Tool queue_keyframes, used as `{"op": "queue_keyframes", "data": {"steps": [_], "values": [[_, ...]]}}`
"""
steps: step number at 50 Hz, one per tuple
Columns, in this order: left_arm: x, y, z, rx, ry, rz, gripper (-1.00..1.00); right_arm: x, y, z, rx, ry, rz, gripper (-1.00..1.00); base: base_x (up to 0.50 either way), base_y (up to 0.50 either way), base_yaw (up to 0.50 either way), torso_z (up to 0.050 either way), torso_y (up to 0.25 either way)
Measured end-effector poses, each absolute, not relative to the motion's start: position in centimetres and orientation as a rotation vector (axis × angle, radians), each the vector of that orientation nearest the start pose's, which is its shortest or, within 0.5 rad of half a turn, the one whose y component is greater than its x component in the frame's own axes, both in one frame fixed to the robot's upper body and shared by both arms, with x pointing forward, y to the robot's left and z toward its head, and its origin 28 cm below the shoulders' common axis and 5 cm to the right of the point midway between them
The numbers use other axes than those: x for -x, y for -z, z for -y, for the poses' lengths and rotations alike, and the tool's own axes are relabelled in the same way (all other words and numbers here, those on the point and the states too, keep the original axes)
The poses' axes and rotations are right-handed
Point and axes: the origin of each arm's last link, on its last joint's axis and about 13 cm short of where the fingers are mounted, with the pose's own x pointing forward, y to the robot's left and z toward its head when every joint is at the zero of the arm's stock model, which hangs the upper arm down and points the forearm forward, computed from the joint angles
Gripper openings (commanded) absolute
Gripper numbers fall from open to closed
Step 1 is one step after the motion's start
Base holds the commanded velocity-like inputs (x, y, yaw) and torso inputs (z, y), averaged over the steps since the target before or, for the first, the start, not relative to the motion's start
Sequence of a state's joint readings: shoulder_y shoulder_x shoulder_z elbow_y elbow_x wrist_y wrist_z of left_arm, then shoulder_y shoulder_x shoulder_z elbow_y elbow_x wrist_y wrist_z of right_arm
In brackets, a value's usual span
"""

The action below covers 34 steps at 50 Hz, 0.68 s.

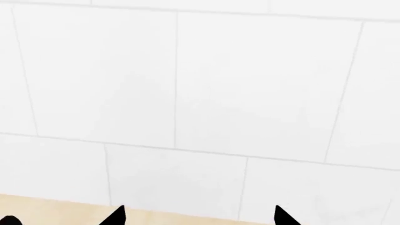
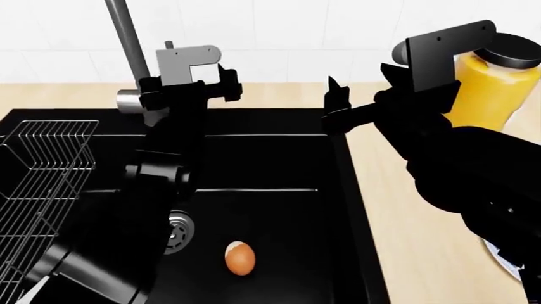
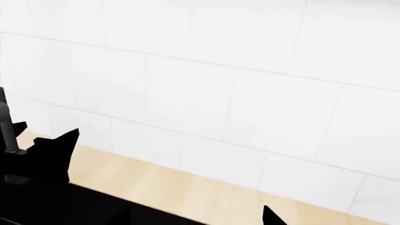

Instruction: Pick the egg from the counter and place it in the sink. Then turn on the sink faucet.

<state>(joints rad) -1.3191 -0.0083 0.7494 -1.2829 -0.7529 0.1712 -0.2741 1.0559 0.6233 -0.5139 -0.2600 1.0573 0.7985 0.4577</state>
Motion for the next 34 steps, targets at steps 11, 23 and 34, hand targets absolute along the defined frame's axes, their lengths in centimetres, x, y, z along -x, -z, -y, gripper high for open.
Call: {"op": "queue_keyframes", "data": {"steps": [11, 23, 34], "values": [[-42.1, -18.6, -16.9, 0.051, 0.008, 0.129, 1.00, -29.6, -26.3, 12.0, 0.123, -0.256, 0.062, 1.00, 0.00, 0.00, 0.00, 0.000, -0.001], [-40.2, -18.5, -17.3, 0.044, 0.042, 0.133, 1.00, -29.6, -26.2, 12.0, 0.120, -0.258, 0.062, 1.00, 0.00, 0.00, 0.00, 0.000, 0.000], [-39.4, -18.8, -17.2, 0.056, 0.061, 0.140, 1.00, -29.5, -26.1, 12.0, 0.118, -0.260, 0.061, 1.00, 0.00, 0.00, 0.00, 0.000, 0.000]]}}
